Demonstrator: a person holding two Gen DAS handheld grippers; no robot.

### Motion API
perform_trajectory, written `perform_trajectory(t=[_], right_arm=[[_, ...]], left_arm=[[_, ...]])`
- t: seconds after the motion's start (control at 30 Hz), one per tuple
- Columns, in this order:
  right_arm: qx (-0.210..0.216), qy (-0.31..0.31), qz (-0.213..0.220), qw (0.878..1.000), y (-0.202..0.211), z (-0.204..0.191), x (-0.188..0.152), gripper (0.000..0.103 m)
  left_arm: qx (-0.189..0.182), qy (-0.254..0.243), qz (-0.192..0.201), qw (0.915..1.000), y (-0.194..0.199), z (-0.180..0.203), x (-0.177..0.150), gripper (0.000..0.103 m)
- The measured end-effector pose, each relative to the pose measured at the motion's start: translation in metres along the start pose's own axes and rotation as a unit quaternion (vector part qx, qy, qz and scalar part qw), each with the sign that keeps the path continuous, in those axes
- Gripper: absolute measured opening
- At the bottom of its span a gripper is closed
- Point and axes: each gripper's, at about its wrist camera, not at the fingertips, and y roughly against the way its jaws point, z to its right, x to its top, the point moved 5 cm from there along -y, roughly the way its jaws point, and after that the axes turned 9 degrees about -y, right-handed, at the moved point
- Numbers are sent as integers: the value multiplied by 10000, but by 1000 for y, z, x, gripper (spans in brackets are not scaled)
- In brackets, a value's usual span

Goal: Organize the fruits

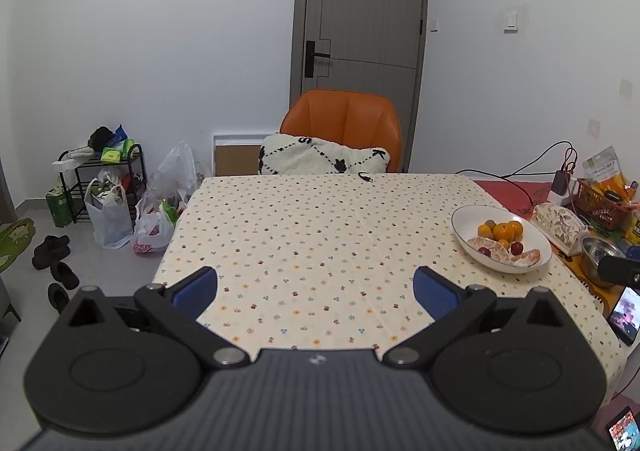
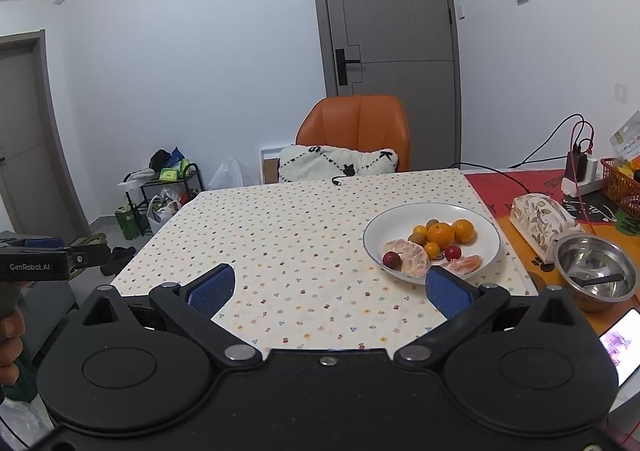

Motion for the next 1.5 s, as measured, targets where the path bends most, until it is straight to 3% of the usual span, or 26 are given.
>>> perform_trajectory(t=[1.5], right_arm=[[9,3,-53,10000,-6,1,-4,103]], left_arm=[[-135,-76,-37,9999,-2,8,-2,103]])
